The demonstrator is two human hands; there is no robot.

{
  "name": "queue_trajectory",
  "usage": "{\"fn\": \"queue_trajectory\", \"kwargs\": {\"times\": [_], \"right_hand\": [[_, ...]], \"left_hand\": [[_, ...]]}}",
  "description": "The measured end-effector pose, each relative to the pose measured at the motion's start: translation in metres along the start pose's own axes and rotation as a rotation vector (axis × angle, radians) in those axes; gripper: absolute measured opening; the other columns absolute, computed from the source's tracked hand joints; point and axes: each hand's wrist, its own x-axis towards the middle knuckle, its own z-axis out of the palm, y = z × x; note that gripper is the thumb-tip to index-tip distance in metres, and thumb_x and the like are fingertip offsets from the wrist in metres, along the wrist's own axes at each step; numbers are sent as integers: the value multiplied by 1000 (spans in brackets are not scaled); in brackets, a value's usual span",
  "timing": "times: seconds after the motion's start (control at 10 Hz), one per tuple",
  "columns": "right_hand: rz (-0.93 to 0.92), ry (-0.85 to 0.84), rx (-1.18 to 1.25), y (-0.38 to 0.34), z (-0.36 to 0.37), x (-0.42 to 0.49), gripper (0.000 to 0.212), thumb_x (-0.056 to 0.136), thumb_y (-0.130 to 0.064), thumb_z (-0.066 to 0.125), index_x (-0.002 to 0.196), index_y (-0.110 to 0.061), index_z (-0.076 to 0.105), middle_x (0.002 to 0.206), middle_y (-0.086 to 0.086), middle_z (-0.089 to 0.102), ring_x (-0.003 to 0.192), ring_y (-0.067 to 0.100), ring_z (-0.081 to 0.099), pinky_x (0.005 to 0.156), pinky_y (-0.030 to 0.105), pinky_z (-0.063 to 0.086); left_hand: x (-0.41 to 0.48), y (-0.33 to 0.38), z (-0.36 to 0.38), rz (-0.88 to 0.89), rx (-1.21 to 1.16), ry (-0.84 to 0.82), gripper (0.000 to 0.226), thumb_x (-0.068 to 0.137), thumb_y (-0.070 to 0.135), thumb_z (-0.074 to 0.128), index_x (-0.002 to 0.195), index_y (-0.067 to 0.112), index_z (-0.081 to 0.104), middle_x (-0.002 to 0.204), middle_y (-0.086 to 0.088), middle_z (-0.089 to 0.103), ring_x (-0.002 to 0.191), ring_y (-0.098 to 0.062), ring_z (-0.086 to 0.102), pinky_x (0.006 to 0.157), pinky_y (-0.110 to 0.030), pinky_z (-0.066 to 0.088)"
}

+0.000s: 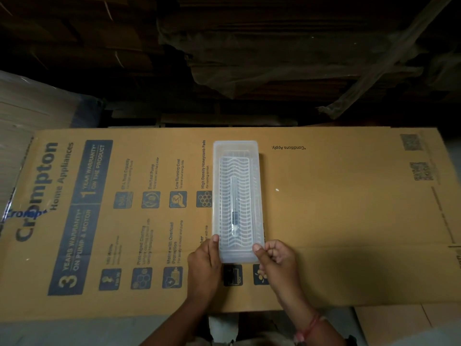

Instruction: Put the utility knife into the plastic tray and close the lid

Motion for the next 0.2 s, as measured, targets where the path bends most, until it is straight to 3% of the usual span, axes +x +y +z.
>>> {"fn": "queue_trajectory", "kwargs": {"times": [0.1,0.2], "right_hand": [[-72,-24,-77,-1,-3,-2,18,84,-24,72,80,-11,59,70,5,62,54,12,54,45,21,43],[-261,47,-314,-11,-9,-9,38,85,-41,66,118,-22,59,114,-8,60,100,8,60,76,23,53]], "left_hand": [[0,5,-7,76,77,15,56,95,65,25,69,24,51,60,0,61,52,-16,58,46,-30,42],[4,18,-17,198,294,62,51,93,68,18,85,26,46,80,4,57,72,-18,56,57,-30,39]]}}
